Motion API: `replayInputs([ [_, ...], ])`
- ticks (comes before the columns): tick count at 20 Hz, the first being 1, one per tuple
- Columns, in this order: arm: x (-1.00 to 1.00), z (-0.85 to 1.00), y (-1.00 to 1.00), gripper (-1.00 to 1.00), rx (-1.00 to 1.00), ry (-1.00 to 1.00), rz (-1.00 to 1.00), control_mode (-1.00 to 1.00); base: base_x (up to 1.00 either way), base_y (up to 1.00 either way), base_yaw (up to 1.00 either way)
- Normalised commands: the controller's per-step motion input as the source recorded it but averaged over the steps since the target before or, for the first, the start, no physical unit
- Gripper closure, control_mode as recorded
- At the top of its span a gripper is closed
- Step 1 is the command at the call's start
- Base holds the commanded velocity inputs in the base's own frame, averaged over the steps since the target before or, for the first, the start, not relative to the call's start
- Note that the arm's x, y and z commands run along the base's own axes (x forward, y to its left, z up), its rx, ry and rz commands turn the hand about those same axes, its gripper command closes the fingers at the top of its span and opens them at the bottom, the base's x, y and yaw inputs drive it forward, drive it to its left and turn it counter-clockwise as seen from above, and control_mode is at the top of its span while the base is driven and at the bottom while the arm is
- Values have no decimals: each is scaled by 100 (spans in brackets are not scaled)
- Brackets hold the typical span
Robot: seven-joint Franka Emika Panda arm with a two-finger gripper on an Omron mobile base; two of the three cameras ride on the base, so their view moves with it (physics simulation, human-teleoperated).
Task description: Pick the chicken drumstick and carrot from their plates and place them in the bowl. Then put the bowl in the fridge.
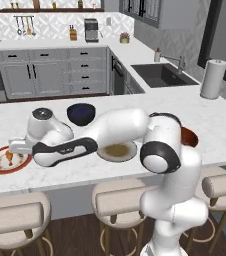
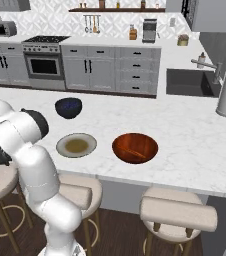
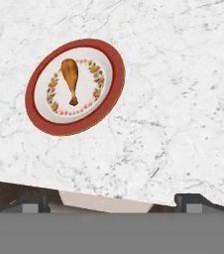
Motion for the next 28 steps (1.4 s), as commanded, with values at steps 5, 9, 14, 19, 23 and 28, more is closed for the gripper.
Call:
replayInputs([
  [5,35,-8,44,-100,-3,-4,-2,-100,0,0,0],
  [9,52,0,36,-100,-3,-2,-4,-100,0,0,0],
  [14,44,28,72,-100,-15,1,-7,-100,0,0,0],
  [19,26,45,63,-100,-23,5,-10,-100,0,0,0],
  [23,41,17,36,-100,-29,8,-3,-100,0,0,0],
  [28,43,6,21,-100,-23,6,0,-100,0,0,0],
])
